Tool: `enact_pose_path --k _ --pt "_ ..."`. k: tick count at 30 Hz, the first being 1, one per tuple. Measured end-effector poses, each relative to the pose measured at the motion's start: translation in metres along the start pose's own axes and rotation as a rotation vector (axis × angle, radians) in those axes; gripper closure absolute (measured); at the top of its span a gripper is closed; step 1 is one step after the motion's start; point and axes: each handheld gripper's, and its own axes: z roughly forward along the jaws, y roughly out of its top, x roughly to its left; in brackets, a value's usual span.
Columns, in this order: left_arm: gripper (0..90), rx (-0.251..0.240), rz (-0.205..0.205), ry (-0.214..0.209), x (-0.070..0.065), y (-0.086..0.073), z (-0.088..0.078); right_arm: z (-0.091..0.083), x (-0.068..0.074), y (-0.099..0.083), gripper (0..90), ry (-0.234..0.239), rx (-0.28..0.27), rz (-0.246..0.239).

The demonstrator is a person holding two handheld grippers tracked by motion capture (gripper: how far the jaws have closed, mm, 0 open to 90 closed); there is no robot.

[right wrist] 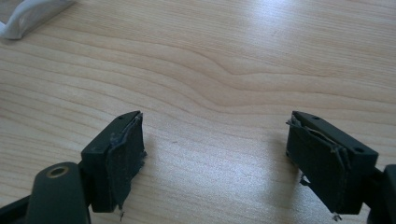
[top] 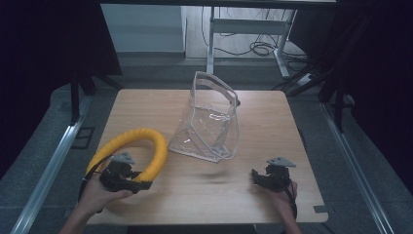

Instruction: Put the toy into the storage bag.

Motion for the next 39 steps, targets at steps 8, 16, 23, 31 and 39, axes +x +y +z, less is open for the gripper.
enact_pose_path --k 8,16,23,31,39 --pt "50.4 -0.089 -0.032 -0.030 0.009 0.006 -0.018 0.000 0.000 0.000 19.5 -0.002 -0.001 -0.004" --pt "50.6 -0.196 -0.075 -0.034 0.018 0.009 -0.033 0.000 0.000 0.000 19.5 -0.004 -0.001 -0.002" --pt "50.8 -0.254 -0.094 -0.014 0.020 0.009 -0.039 0.001 0.000 0.000 19.6 -0.004 -0.003 -0.001" --pt "51.1 -0.348 -0.082 0.068 0.023 0.006 -0.055 0.001 -0.001 0.000 19.8 -0.005 -0.003 0.000" --pt "51.1 -0.428 -0.138 0.053 0.032 0.003 -0.070 0.001 -0.001 0.000 19.9 -0.007 -0.003 -0.001"
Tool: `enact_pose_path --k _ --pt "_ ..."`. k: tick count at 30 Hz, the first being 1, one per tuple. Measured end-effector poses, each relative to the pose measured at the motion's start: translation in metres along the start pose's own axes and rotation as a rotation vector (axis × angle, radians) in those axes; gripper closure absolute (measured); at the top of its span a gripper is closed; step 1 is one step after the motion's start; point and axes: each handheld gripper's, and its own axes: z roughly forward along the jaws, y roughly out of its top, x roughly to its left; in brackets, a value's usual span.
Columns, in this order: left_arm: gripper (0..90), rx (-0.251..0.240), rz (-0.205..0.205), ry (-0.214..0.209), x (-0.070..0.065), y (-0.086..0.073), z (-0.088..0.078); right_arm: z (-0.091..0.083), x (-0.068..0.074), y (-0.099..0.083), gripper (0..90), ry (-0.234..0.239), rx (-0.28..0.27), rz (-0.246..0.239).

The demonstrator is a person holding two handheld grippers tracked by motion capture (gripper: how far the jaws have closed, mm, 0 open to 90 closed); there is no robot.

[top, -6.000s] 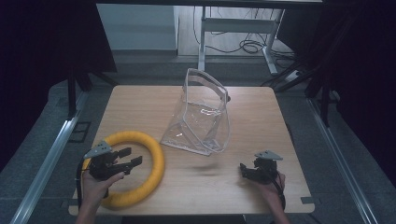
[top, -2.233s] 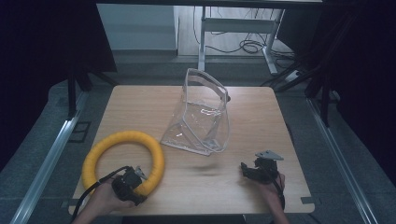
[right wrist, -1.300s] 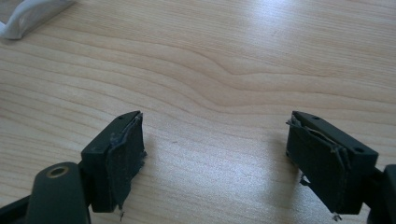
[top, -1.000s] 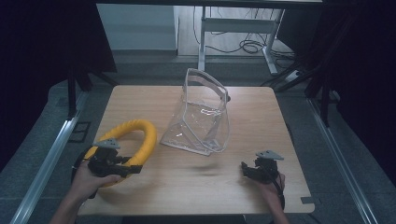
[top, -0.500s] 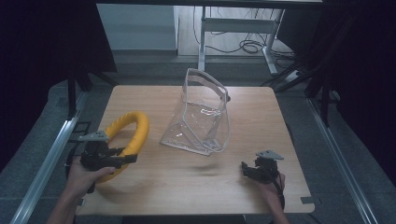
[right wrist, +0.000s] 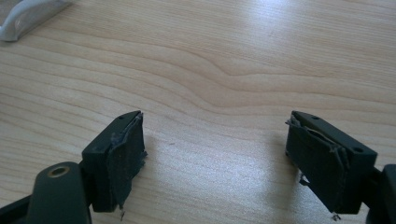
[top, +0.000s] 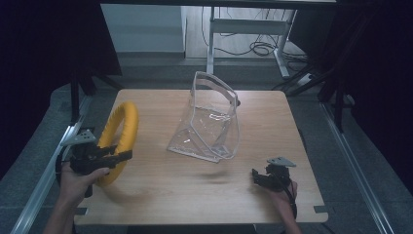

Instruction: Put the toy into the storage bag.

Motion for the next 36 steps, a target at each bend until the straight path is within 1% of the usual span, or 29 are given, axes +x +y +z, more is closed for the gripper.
enact_pose_path --k 1,3,4,5,6,12,13,14,15,16,18,21,22,23,24,25,32,36 --pt "51.2 0.000 0.000 0.000 0.000 0.000 0.000 0.000 0.000 0.000 19.9 0.000 0.000 0.000" --pt "51.2 -0.027 -0.013 0.001 0.002 0.002 -0.004 0.000 0.000 0.000 19.9 0.000 0.000 0.000" --pt "51.2 -0.049 -0.015 0.006 0.003 0.004 -0.009 0.000 0.000 0.000 19.9 0.000 0.000 0.000" --pt "51.2 -0.049 -0.015 0.006 0.003 0.004 -0.009 0.000 0.000 0.000 19.9 0.000 0.000 0.001" --pt "51.2 -0.063 -0.016 0.008 0.003 0.005 -0.011 0.000 0.000 0.000 19.9 -0.001 -0.001 0.002" --pt "51.1 -0.140 -0.013 0.012 -0.001 0.011 -0.019 0.000 0.000 0.000 19.9 -0.002 -0.001 0.003" --pt "51.1 -0.161 -0.013 0.009 -0.003 0.011 -0.020 0.000 0.000 0.000 19.9 -0.002 -0.001 0.004" --pt "51.1 -0.161 -0.013 0.009 -0.003 0.011 -0.020 0.000 0.000 0.000 19.9 -0.002 -0.001 0.003" --pt "51.1 -0.182 -0.014 0.006 -0.004 0.012 -0.021 0.000 0.000 0.000 19.9 -0.002 0.000 0.005" --pt "51.1 -0.182 -0.014 0.006 -0.004 0.012 -0.021 0.000 0.000 0.000 19.9 -0.002 -0.001 0.003" --pt "51.1 -0.199 -0.017 -0.004 -0.005 0.012 -0.020 0.000 0.000 0.000 19.9 -0.002 -0.001 0.003" --pt "51.1 -0.239 -0.042 -0.040 -0.006 0.013 -0.019 0.000 0.000 0.000 20.0 -0.002 0.000 0.005" --pt "51.1 -0.239 -0.042 -0.040 -0.006 0.013 -0.019 0.000 0.000 0.000 20.0 -0.002 -0.002 0.003" --pt "51.1 -0.250 -0.047 -0.053 -0.007 0.014 -0.018 0.000 0.000 0.000 20.0 -0.002 0.000 0.004" --pt "51.1 -0.250 -0.047 -0.053 -0.007 0.014 -0.018 0.000 0.000 0.000 20.0 -0.002 0.000 0.004" --pt "51.1 -0.256 -0.049 -0.063 -0.009 0.014 -0.017 0.000 0.000 0.000 20.0 -0.002 -0.001 0.005" --pt "51.1 -0.267 -0.052 -0.080 -0.011 0.016 -0.015 0.000 0.000 0.000 20.0 -0.002 -0.002 0.003" --pt "51.1 -0.288 -0.056 -0.087 -0.012 0.018 -0.016 0.000 0.000 0.000 20.0 -0.003 -0.002 0.002"
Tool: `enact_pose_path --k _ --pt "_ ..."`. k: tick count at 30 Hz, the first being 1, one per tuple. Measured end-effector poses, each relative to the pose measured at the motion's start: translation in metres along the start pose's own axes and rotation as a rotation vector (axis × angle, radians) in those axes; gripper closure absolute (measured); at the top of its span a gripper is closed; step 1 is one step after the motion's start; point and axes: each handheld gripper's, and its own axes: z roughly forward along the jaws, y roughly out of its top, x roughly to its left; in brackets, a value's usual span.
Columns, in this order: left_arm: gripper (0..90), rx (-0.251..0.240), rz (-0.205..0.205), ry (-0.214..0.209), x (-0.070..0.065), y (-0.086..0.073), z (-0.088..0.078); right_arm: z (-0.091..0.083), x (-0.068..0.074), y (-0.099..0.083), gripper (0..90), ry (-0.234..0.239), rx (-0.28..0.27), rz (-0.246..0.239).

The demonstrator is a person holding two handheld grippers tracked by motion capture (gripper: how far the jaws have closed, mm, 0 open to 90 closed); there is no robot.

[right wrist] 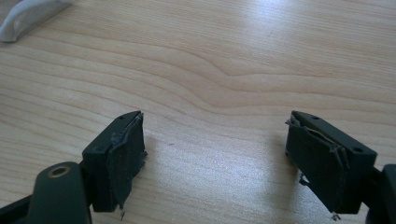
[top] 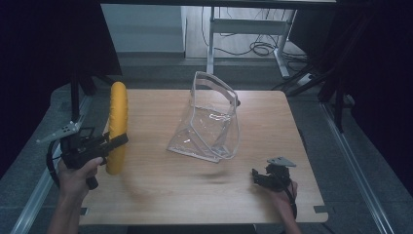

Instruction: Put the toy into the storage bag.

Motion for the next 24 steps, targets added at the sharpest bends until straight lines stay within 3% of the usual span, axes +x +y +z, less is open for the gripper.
enact_pose_path --k 8,14,24 --pt "51.1 -0.049 -0.015 -0.012 -0.004 0.001 0.001 0.000 0.000 0.000 20.0 -0.001 -0.001 -0.003" --pt "51.0 -0.073 -0.025 -0.028 -0.009 0.001 0.010 0.000 0.000 0.000 20.1 -0.001 0.001 0.001" --pt "51.1 -0.099 -0.002 -0.042 -0.022 0.007 0.022 0.000 0.000 0.000 20.1 0.000 0.002 0.000"
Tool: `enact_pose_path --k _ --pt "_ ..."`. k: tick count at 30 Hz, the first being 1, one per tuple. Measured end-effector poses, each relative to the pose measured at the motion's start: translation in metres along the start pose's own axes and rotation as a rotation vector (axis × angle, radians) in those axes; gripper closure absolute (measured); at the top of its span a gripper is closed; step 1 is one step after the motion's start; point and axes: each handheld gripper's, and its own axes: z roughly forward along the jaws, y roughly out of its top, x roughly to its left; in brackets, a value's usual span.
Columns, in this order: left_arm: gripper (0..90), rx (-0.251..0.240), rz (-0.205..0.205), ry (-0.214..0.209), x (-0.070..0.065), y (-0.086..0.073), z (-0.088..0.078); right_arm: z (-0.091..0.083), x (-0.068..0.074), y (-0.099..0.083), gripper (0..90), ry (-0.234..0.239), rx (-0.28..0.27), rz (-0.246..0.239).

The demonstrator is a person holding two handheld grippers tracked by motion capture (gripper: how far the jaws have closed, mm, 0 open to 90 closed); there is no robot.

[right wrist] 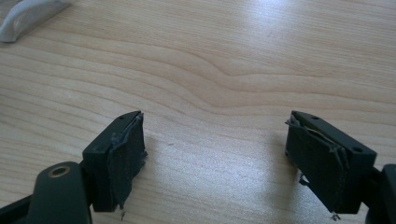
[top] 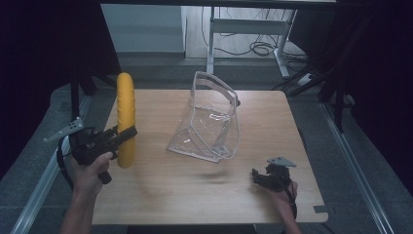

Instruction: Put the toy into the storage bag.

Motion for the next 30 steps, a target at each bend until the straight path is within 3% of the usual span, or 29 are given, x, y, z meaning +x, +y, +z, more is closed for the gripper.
enact_pose_path --k 30 --pt "51.0 -0.085 0.017 -0.029 -0.028 0.015 0.040 0.000 0.000 0.000 20.1 -0.002 0.001 0.003"
